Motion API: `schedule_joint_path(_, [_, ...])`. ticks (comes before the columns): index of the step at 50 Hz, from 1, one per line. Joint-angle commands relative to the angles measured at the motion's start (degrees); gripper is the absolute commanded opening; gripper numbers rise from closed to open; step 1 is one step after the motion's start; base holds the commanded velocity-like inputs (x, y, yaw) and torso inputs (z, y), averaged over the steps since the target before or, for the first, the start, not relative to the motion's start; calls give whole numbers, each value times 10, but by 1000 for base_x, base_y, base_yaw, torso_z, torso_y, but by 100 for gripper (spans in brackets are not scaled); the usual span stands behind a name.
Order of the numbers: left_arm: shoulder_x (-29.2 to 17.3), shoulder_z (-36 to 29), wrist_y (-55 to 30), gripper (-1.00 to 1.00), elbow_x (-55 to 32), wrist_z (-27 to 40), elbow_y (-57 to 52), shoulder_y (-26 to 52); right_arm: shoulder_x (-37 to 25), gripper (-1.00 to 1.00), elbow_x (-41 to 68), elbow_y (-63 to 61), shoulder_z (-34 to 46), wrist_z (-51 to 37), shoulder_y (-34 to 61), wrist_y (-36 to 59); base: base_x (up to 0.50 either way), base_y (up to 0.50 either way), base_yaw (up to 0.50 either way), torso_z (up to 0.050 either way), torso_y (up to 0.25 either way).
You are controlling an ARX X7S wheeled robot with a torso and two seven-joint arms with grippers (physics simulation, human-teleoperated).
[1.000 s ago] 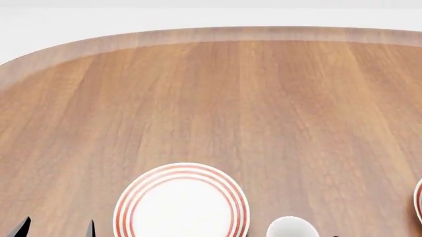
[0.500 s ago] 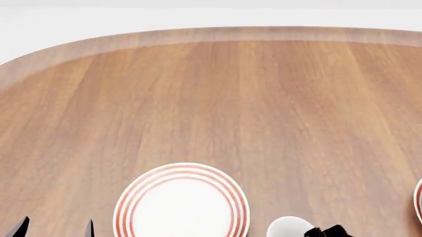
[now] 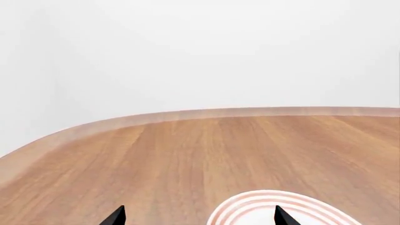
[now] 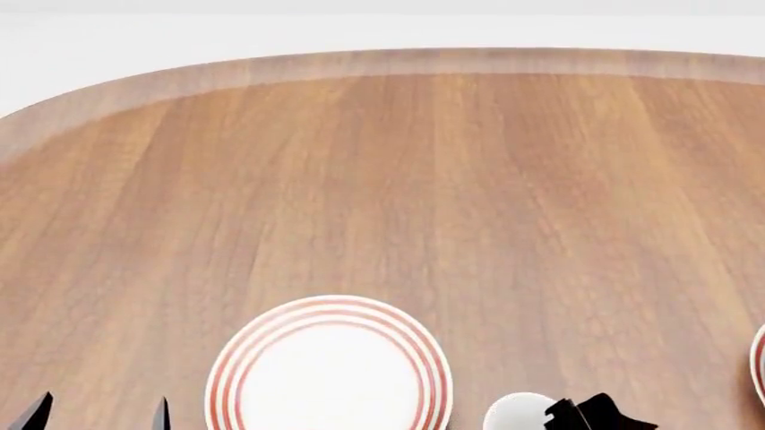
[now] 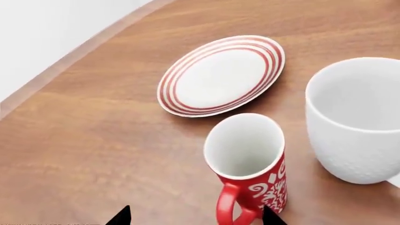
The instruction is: Put the red mug on the left plate.
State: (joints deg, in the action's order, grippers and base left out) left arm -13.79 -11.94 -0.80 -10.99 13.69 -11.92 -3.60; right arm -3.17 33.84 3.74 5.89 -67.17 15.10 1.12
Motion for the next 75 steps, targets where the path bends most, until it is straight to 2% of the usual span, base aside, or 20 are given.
schedule_joint_path(1, [-3,-1,0,100,-5,2,0,1,-4,100,-4,45,13,-15,31,4,0,0,0,0,0])
schedule_joint_path(23, [-9,-4,0,100,-11,8,-8,0,2,100,25,146,4,-12,74,-24,0,0,0,0,0])
schedule_joint_path(75, [-20,-11,3,100,-22,19,-5,3,-11,100,84,289,-11,16,131,-77,0,0,0,0,0])
